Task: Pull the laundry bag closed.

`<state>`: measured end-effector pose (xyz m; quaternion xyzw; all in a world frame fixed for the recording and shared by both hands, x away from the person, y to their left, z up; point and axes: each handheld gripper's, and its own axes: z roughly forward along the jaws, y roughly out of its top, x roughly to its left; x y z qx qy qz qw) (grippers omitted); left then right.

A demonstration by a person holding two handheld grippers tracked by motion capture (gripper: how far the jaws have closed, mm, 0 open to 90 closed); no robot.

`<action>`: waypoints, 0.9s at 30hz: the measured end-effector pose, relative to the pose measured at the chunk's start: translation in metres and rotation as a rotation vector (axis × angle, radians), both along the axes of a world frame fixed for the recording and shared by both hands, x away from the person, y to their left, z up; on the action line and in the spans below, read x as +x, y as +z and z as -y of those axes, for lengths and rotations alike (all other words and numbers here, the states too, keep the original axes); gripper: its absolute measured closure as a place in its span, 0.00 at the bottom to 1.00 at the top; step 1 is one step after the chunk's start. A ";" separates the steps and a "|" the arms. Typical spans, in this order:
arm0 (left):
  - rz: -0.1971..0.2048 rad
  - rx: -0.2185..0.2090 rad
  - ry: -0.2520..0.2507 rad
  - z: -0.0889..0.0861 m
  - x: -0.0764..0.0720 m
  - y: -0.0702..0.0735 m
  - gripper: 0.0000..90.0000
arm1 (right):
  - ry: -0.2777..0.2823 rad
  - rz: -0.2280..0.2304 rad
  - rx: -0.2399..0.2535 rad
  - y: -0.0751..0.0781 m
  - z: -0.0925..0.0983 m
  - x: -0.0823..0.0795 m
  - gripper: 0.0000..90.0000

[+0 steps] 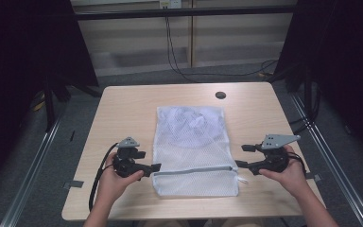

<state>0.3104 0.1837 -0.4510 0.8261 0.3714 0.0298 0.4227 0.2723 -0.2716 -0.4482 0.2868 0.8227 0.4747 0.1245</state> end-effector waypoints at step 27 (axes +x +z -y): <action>0.274 0.129 0.036 -0.013 -0.005 -0.003 0.06 | -0.250 0.032 -0.023 -0.007 0.018 -0.007 0.12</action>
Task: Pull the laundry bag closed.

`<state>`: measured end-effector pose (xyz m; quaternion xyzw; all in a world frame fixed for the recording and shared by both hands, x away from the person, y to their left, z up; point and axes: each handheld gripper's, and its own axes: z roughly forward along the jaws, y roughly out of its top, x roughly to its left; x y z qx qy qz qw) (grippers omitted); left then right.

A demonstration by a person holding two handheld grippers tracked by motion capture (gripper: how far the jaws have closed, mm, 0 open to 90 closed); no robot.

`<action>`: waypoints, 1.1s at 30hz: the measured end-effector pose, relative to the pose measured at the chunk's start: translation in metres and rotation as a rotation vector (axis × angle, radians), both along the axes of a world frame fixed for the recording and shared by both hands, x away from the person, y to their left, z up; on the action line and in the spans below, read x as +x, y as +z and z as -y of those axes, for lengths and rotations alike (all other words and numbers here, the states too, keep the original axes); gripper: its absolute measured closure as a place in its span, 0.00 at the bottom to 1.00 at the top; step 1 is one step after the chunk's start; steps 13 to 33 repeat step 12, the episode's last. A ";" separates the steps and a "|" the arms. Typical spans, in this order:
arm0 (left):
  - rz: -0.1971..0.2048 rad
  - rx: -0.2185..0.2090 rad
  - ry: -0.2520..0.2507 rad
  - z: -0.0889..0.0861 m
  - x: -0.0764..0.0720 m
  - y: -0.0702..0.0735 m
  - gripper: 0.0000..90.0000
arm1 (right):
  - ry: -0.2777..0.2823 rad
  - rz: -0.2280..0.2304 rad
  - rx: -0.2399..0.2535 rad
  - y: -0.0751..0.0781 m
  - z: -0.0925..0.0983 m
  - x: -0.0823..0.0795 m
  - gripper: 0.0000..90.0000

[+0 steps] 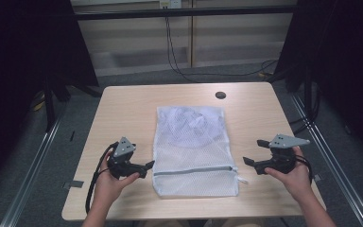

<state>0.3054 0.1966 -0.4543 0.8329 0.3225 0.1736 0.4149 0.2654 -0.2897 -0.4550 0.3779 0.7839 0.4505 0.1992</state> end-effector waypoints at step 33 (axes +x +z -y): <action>-0.015 -0.008 0.011 -0.004 0.001 -0.005 0.06 | -0.014 0.002 0.015 -0.002 0.006 -0.003 0.11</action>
